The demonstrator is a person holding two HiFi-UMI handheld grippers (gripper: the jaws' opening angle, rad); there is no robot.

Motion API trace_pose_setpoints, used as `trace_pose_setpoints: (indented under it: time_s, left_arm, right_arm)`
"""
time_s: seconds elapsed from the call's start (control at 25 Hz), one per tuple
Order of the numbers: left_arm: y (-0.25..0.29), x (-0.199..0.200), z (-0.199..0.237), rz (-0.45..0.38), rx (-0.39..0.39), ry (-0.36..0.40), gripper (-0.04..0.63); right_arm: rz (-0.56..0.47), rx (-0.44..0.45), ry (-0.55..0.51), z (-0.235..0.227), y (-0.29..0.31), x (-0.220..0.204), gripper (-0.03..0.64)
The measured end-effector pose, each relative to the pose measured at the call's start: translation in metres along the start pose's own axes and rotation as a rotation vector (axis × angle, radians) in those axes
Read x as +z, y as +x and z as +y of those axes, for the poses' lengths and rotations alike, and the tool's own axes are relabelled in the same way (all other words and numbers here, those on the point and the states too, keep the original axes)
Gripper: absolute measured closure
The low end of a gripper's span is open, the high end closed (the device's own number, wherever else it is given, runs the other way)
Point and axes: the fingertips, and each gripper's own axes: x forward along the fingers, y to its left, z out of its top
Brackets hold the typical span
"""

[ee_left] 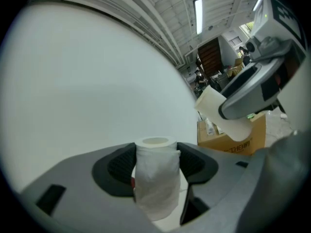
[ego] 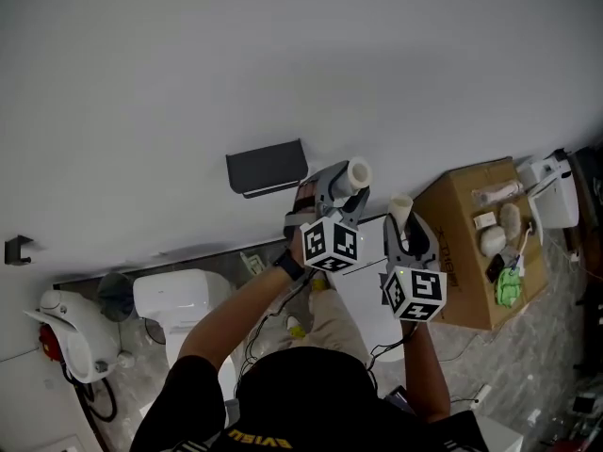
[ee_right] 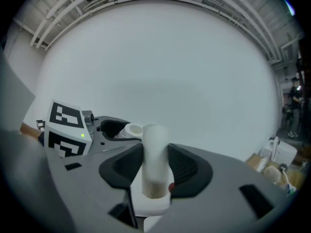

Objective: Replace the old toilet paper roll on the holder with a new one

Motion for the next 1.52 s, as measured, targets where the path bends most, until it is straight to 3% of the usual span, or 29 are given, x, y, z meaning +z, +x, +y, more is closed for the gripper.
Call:
trace_pose_setpoints:
  time_s: [0.64,1.24,1.52]
  left_arm:
    - [0.008,-0.052,-0.026,0.112,0.106,0.449,0.325]
    - [0.012,-0.083,-0.02,0.156,0.138,0.598,0.324]
    - [0.015,-0.096,-0.034,0.213,0.113,0.753,0.324]
  right_arm:
    - [0.065,0.016,-0.024,-0.008,0.013,-0.028,0.449]
    - [0.079,0.046,-0.014,0.003,0.025,-0.03,0.449]
    - [0.084,0.039,-0.017,0.002,0.023,-0.031,0.449]
